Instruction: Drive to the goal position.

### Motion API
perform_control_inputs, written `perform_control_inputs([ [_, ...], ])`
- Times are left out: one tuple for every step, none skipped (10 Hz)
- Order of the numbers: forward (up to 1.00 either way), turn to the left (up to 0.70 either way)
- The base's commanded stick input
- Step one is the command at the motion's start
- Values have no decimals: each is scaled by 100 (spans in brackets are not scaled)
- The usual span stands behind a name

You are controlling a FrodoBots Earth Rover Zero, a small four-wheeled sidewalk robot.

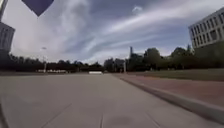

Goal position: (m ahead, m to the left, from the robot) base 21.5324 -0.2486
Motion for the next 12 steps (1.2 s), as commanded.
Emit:
perform_control_inputs([
  [100,0],
  [100,0],
  [100,0],
  [100,0],
  [100,0],
  [100,0],
  [100,0],
  [100,0],
  [100,0],
  [100,0],
  [100,0],
  [100,0],
])
